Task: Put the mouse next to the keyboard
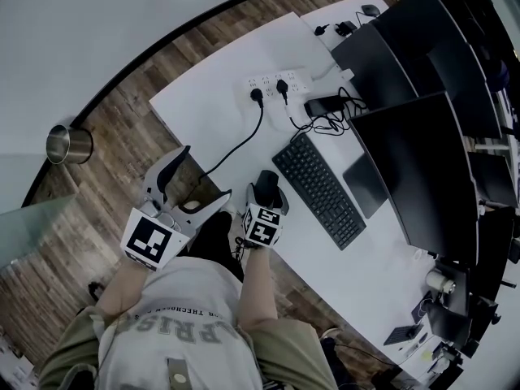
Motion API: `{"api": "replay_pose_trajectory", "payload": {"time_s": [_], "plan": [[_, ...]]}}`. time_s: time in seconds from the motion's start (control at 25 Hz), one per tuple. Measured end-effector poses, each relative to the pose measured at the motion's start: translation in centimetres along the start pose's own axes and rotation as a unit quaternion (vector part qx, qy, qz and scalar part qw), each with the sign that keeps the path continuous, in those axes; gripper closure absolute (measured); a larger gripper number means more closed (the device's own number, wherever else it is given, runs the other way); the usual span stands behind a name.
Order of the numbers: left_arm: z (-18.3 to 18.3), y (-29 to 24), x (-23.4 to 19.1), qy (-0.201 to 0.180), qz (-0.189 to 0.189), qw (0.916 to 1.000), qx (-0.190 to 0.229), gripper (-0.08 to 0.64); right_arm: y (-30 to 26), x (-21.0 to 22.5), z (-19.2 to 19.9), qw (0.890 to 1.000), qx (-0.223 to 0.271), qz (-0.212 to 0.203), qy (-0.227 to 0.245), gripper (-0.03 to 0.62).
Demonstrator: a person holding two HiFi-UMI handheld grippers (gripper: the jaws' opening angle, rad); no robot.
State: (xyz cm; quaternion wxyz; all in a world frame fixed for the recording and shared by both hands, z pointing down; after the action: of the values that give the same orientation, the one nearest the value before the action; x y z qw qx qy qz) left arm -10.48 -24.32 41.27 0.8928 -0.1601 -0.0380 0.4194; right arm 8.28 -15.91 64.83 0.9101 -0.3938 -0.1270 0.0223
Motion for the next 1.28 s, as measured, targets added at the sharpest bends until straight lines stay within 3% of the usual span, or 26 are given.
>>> {"api": "replay_pose_trajectory", "payload": {"time_s": [0.44,0.76,0.96,1.28], "plan": [[-0.9,0.3,0.0,-0.018,0.034,0.9992,0.011,0.145,0.4,0.1,-0.1,0.999,0.026,0.016,-0.036,0.278],[-1.5,0.3,0.6,-0.034,0.083,0.9958,0.019,0.144,3.1,0.9,-1.0,0.992,0.08,0.067,-0.066,0.278],[-1.9,0.1,1.7,-0.049,0.131,0.99,0.019,0.144,6.1,2.1,-0.9,0.981,0.117,0.117,-0.101,0.279],[-1.6,-0.3,6.1,-0.074,0.223,0.972,0.011,0.146,12.7,4.9,1.8,0.952,0.156,0.21,-0.158,0.279]]}}
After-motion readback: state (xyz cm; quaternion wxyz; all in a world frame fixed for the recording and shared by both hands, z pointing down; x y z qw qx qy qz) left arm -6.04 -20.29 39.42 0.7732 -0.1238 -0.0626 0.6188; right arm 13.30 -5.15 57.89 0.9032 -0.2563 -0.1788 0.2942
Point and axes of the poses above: the fingertips, and each gripper's own axes: y backward along the fingers, x to its right, z out of its underside, the point moved 7 cm from there along y, backward along the fingers, and after that the axes turned 8 degrees about -z, right-handed, at the moved point
